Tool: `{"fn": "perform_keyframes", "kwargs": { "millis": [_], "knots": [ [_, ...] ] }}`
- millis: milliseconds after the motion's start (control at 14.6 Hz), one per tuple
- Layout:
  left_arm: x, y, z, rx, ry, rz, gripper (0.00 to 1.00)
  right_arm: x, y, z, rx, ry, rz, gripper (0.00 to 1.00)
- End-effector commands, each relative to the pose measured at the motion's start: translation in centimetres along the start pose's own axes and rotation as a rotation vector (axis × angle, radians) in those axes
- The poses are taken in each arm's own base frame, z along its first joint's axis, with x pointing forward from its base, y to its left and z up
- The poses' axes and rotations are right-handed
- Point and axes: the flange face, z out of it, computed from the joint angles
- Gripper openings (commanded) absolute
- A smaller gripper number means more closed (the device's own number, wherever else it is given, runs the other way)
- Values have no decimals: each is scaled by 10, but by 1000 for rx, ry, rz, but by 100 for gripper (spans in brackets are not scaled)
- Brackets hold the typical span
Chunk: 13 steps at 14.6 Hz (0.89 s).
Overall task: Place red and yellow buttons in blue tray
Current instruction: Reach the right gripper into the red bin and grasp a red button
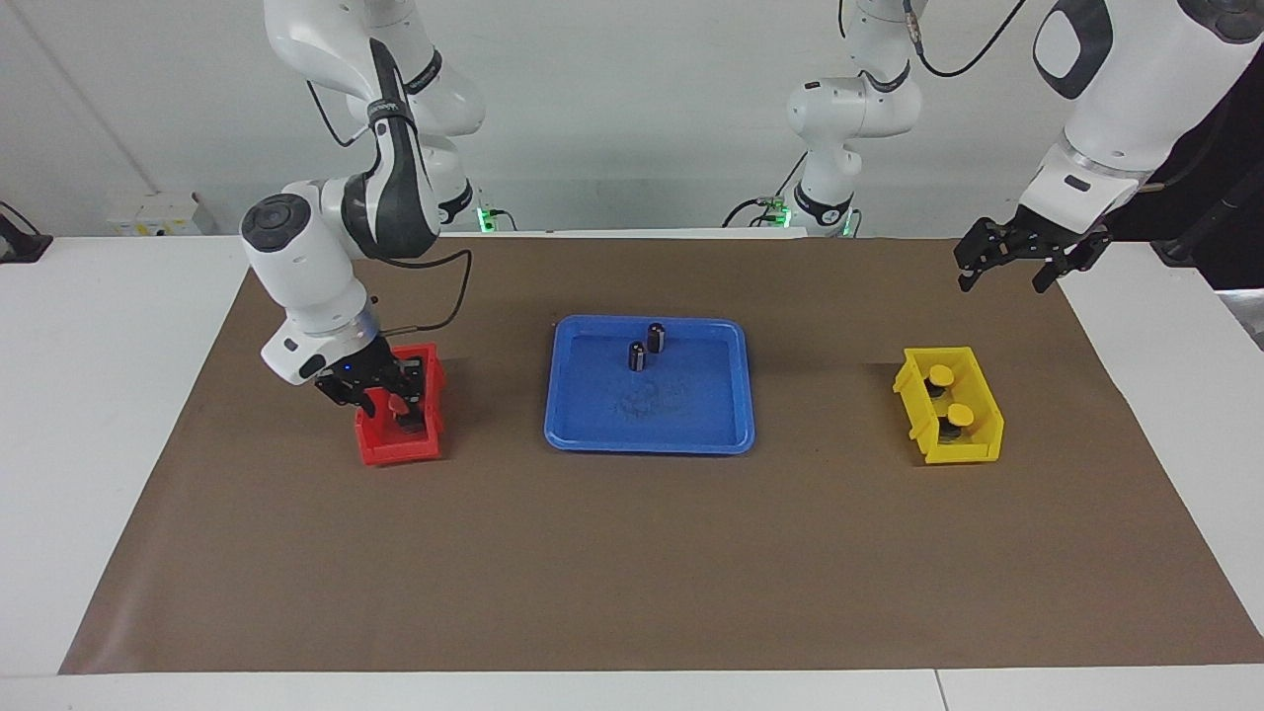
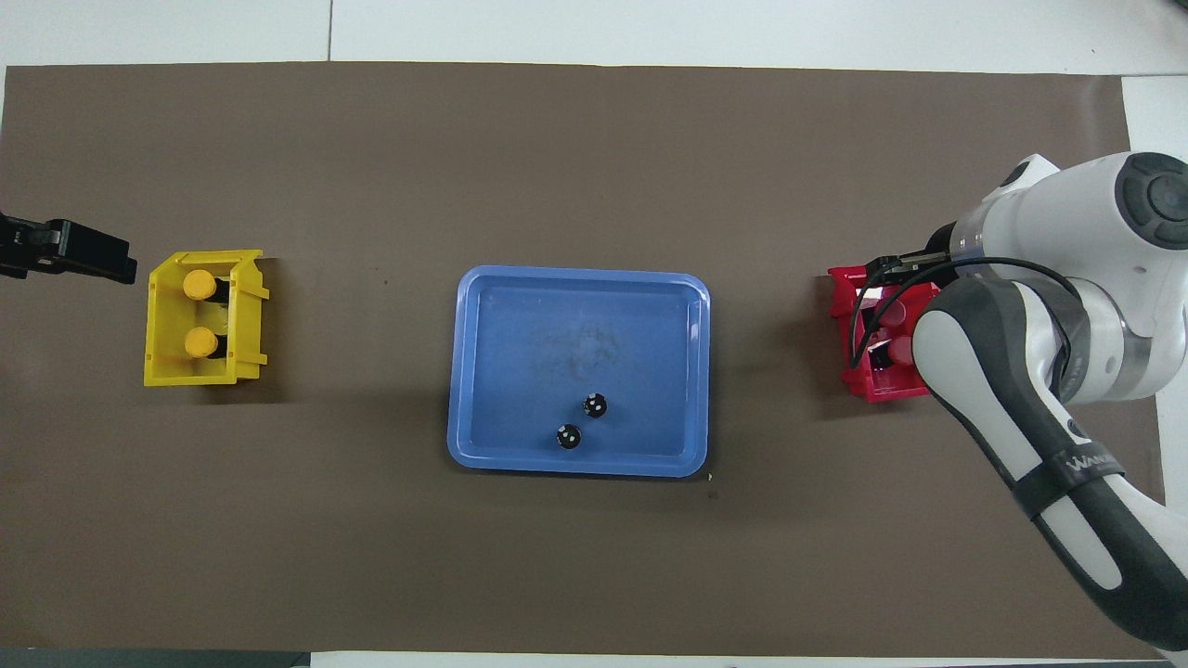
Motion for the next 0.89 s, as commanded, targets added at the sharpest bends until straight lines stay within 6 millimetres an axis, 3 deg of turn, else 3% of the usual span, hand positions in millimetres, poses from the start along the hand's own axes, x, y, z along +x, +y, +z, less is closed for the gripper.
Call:
{"fn": "perform_keyframes", "kwargs": {
  "millis": [0, 273, 546, 819],
  "knots": [
    [-8, 0, 0, -6, -4, -4, 100, -11, 1, 9, 16, 1, 21, 61],
    [-8, 23, 0, -6, -11, 35, 100, -23, 3, 22, 11, 2, 14, 61],
    [-13, 4, -2, -7, -27, 10, 100, -28, 4, 27, 9, 5, 10, 61],
    [-13, 3, -6, -7, -18, -10, 100, -29, 7, 34, 12, -10, -29, 60]
  ]
}}
